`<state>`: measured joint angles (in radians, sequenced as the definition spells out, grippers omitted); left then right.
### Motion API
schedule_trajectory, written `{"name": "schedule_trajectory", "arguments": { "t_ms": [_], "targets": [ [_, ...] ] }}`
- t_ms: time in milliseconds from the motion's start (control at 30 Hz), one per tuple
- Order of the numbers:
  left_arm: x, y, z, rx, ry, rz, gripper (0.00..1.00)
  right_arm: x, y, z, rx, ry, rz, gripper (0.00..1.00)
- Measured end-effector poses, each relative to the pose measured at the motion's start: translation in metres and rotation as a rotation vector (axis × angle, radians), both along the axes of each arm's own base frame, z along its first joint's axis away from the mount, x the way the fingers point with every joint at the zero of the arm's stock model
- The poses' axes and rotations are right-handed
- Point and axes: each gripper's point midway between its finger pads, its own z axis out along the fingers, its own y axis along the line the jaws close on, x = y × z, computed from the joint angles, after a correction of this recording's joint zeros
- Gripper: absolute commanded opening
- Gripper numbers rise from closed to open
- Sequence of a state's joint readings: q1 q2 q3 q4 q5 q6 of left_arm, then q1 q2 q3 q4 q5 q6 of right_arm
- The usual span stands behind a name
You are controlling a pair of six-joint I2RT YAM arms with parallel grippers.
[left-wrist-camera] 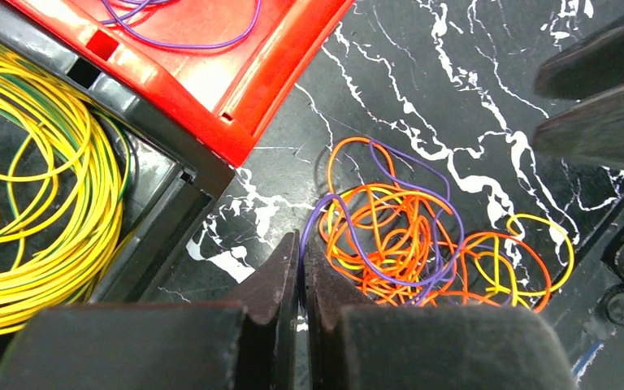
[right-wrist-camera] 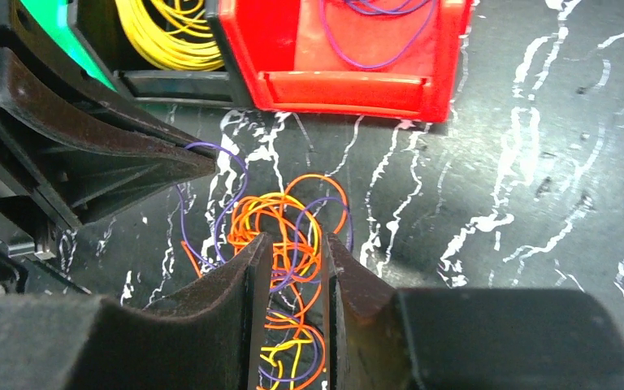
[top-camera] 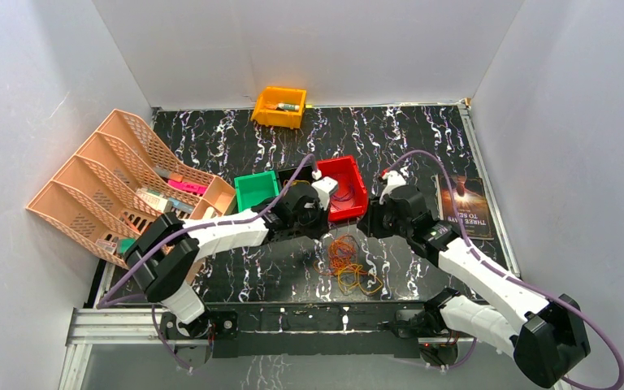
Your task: Untangle the cables
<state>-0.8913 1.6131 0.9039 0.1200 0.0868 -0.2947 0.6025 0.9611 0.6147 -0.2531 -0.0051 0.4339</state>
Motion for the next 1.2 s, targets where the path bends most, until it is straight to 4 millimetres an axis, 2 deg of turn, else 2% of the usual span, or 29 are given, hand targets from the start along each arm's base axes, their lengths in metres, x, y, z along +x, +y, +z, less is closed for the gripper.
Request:
{"name": "schedule_trajectory", "arguments": {
  "t_ms": [233, 433, 733, 1000, 1200],
  "targets": [
    [-0.003, -0.004, 0.032, -0.04, -0.027, -0.04, 0.0, -0.009, 0.021, -0.004, 0.092, -0.019, 0.119, 0.39],
    [-0.006, -0.004, 0.059, -0.09, -0.056, -0.052, 0.0, -0.008, 0.039, -0.001, 0.19, -0.036, 0.163, 0.46],
    [-0.008, 0.0, 0.062, -0.075, -0.045, -0.048, 0.0, 0.0, 0.061, 0.004, 0.304, -0.023, 0.181, 0.53],
    [-0.01, 0.002, 0.069, -0.085, -0.041, -0.029, 0.0, 0.001, 0.065, 0.002, 0.318, -0.017, 0.191, 0.53],
    [-0.006, -0.003, 0.084, -0.109, -0.043, -0.014, 0.0, 0.002, 0.07, -0.016, 0.293, 0.016, 0.186, 0.5]
  ]
}}
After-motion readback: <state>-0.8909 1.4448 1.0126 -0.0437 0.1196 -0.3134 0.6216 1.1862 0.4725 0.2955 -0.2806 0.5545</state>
